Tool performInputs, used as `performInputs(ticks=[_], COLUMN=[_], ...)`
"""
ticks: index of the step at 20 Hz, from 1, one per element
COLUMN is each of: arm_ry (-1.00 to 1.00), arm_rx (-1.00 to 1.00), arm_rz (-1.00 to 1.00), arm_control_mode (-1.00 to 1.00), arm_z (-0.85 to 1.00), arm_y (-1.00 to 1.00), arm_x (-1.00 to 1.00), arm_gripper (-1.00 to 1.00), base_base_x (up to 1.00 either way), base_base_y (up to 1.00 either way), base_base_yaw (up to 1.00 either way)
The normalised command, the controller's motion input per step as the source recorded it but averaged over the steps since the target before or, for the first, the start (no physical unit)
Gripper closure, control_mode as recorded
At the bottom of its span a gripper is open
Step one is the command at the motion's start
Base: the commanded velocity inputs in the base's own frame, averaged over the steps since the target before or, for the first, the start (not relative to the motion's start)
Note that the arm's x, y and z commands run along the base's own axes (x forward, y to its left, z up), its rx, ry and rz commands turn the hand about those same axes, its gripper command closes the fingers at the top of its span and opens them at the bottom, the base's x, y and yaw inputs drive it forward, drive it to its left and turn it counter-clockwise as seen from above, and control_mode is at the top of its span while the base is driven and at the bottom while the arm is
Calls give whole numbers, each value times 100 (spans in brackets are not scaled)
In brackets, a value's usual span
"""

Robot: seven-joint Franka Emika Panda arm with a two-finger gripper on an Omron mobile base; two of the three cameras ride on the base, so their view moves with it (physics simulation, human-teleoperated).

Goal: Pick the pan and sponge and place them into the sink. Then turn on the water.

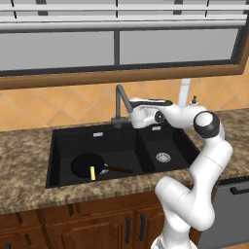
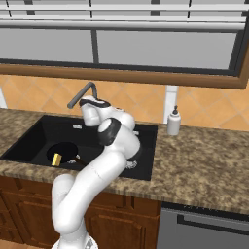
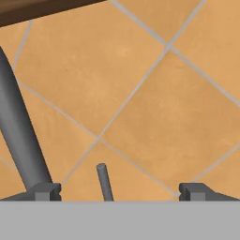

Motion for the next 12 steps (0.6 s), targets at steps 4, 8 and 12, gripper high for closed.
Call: performInputs(ticks=[4,8,12], arm_ry=[0,0,0], arm_rx=[0,0,0], arm_rz=[0,0,0], arm_control_mode=[-100,-100,-100], arm_z=[-5,-15,-21], arm_y=[0,0,0], arm_x=[9,6,5], arm_gripper=[-100,-100,-100], base_base_x=[0,0,0], base_base_y=[0,0,0], base_base_yaw=[0,0,0])
